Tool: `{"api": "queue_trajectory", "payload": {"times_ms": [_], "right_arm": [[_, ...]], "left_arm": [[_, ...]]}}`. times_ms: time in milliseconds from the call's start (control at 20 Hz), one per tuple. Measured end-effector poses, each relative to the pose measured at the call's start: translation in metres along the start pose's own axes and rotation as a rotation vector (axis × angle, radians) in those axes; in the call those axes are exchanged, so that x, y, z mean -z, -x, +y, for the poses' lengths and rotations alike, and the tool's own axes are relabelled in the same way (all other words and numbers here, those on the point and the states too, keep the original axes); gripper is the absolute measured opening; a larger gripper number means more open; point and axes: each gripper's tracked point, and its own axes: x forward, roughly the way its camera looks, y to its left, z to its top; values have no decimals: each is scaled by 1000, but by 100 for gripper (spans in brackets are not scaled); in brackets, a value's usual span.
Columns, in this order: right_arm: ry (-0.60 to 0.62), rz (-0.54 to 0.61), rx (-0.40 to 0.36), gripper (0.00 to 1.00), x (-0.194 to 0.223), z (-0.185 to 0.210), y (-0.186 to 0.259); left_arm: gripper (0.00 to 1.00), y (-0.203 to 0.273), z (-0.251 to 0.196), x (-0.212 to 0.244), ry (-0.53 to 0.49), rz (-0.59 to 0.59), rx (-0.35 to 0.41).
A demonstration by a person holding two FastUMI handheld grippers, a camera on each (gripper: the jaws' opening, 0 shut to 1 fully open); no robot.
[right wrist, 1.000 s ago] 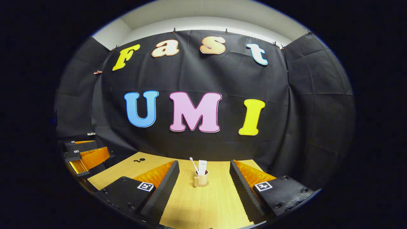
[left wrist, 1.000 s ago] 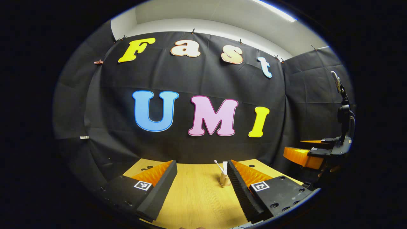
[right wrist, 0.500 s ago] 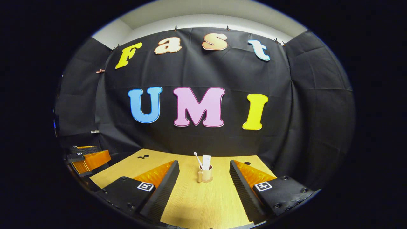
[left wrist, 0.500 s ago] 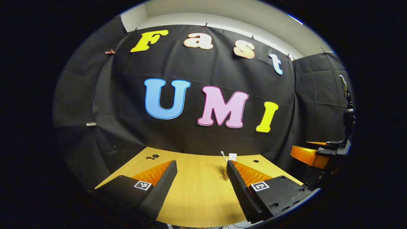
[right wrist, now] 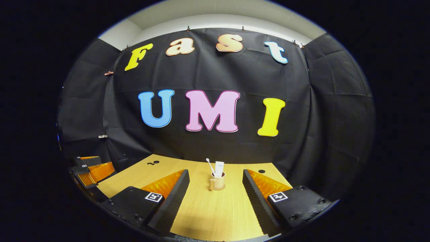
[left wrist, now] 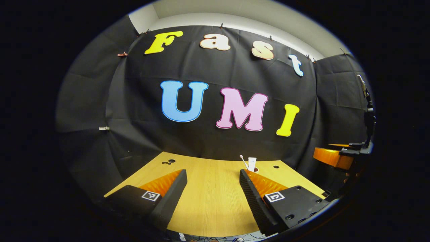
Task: Put the toothbrush and toothpaste on the desktop into the cup, then pick up the cup and place it on the coaster on the desktop.
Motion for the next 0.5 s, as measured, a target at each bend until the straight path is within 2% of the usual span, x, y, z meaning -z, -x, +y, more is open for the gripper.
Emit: {"api": "queue_trajectory", "payload": {"times_ms": [100,300,500], "right_arm": [[13,28,-7,95,12,2,7],[25,72,-29,98,30,9,17],[-1,93,-49,98,40,18,19]], "left_arm": [[98,7,0,12,1,20,-1],[98,22,-1,27,-13,49,0],[98,32,5,20,-42,41,7]]}}
